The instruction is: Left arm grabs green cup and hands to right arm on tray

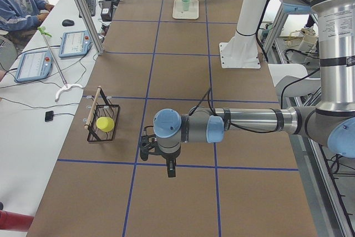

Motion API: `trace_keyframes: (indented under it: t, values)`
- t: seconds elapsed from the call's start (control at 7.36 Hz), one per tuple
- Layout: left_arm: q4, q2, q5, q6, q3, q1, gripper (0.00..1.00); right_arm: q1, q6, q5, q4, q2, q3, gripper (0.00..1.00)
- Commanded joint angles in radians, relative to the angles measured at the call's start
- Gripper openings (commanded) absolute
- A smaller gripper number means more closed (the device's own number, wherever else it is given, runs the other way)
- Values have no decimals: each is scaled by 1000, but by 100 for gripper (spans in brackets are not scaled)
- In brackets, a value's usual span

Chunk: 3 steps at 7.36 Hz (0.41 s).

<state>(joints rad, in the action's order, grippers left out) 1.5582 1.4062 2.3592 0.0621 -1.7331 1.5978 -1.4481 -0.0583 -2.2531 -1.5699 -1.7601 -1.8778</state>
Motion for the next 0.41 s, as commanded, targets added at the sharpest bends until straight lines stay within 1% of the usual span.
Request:
trace_keyframes:
  t: [0.0, 0.27]
  values:
    - [0, 11, 5, 2, -8, -1, 100, 0, 0, 1, 2, 1, -3, 100]
    - [3, 10, 2, 1, -17, 1, 100, 0, -2, 1, -1, -2, 9, 100]
